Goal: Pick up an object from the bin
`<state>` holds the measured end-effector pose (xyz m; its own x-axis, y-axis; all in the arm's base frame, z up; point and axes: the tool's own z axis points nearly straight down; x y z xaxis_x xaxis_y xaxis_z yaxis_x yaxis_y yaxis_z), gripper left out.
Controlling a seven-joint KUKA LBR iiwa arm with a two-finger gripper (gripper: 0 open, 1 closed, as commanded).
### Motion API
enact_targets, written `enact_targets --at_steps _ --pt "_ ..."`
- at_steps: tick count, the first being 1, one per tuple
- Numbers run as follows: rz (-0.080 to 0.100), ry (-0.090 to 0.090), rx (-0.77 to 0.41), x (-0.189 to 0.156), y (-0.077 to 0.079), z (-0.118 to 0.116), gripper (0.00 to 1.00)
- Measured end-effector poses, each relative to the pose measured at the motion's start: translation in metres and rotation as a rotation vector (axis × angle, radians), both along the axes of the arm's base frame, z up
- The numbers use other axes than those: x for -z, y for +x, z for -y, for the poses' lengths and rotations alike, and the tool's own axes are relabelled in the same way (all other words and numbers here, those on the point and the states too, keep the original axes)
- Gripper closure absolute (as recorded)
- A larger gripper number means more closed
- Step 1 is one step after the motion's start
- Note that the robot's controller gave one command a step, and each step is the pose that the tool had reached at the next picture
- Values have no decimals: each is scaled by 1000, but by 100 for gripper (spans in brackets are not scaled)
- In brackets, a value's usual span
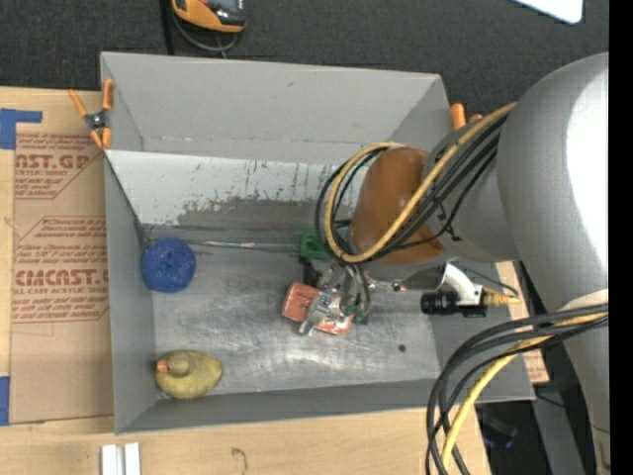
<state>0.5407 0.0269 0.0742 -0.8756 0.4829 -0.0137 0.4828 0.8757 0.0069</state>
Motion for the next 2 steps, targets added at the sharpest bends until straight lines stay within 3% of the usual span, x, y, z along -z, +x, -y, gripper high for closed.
enact_targets --at_steps 1,2 --pt "0 0 0 0 0 0 100" --pt "-21 1 -27 -61 -7 1 0"
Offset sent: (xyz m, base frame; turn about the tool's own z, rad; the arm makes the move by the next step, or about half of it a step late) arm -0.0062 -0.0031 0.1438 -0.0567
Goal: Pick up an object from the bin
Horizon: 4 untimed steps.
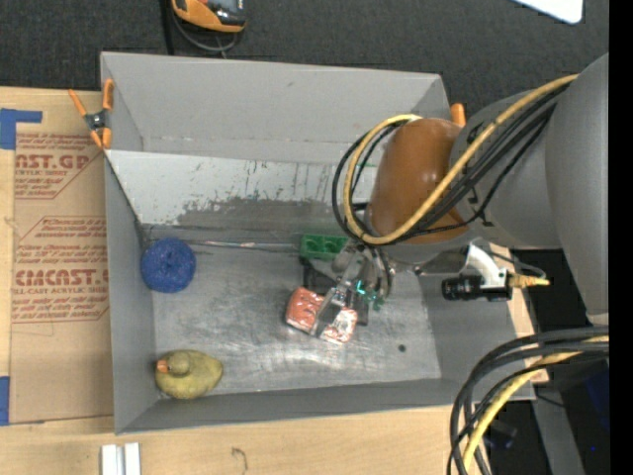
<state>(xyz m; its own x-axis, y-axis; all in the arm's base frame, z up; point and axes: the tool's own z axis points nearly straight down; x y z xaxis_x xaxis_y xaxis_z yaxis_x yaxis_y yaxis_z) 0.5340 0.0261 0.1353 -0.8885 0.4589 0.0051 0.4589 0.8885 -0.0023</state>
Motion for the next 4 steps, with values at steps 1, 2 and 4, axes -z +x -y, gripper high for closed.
enact_targets --at_steps 1,2,4 --pt "2 0 -22 -61 0 2 0" --pt "23 0 -27 -57 1 7 0" --pt "20 -1 114 61 -5 1 100"
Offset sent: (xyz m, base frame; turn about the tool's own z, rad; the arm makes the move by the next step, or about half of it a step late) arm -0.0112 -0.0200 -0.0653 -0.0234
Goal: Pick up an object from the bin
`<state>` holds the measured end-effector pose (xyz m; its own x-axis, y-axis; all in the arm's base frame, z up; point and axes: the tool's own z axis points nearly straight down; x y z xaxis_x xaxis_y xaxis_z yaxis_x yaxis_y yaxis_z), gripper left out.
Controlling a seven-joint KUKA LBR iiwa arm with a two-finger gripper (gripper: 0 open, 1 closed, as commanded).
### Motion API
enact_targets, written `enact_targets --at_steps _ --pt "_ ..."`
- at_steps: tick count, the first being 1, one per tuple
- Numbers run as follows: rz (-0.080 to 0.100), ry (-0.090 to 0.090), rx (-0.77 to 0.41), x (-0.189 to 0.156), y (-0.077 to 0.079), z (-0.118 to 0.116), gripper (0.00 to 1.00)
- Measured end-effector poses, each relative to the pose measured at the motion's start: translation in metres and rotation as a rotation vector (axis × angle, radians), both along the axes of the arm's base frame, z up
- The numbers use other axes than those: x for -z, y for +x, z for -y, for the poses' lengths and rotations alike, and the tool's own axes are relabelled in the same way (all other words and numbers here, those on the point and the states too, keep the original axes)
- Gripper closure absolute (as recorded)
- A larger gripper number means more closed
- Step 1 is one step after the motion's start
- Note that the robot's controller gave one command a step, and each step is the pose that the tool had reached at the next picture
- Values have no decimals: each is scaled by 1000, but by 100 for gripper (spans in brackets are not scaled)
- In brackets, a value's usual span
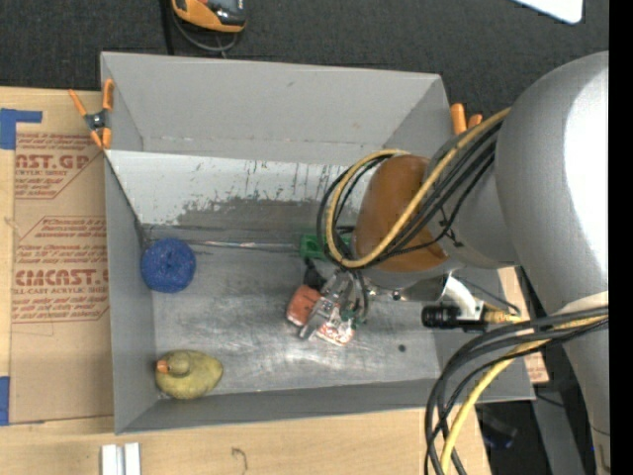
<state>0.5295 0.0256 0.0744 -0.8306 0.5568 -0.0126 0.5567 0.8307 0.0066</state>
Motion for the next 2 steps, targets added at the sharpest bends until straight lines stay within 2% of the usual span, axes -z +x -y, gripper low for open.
enact_targets --at_steps 1,2 --pt "0 0 0 0 0 0 100" --pt "-7 2 24 -193 -3 4 100"
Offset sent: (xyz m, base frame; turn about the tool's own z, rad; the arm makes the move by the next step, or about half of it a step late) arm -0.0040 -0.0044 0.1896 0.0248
